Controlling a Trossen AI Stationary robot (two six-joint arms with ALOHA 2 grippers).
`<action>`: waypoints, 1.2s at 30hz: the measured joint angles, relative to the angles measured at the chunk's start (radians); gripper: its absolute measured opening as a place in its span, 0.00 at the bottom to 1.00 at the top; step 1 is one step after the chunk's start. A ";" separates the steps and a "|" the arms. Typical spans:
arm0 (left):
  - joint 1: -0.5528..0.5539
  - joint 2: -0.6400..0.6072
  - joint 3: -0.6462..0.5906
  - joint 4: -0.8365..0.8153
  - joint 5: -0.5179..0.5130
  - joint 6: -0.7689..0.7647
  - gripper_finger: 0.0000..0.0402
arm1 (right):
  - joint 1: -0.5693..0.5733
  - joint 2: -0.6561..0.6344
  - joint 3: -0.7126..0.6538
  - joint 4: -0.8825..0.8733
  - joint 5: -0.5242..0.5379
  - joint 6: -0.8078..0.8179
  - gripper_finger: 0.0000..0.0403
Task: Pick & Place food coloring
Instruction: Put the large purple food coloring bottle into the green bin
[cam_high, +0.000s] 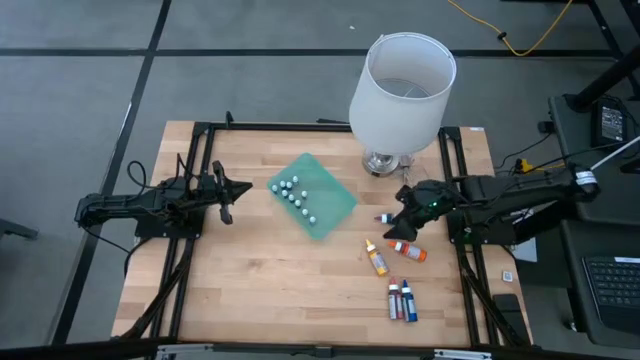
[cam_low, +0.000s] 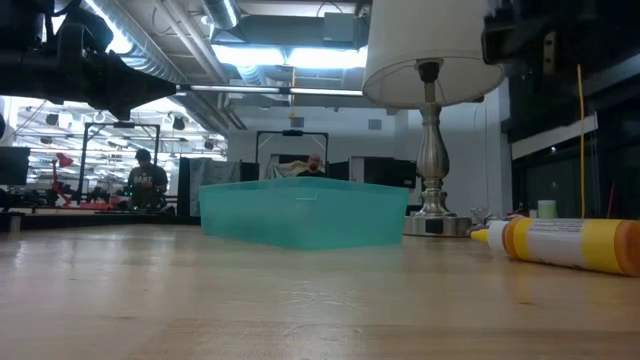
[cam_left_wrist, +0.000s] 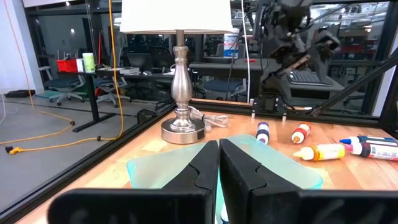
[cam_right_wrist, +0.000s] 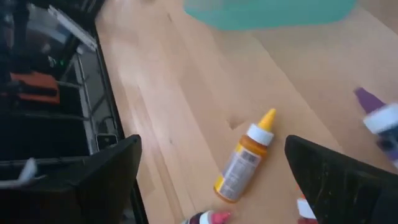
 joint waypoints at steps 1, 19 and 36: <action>0.000 0.000 0.000 0.000 0.000 0.000 0.02 | 0.007 0.030 0.028 -0.011 0.001 -0.014 0.98; 0.000 0.000 0.000 0.000 0.000 0.000 0.03 | -0.010 0.524 0.566 -0.505 0.028 -0.411 0.98; 0.000 0.000 0.000 0.000 0.000 0.000 0.04 | -0.029 0.822 0.681 -0.649 0.156 -0.699 0.98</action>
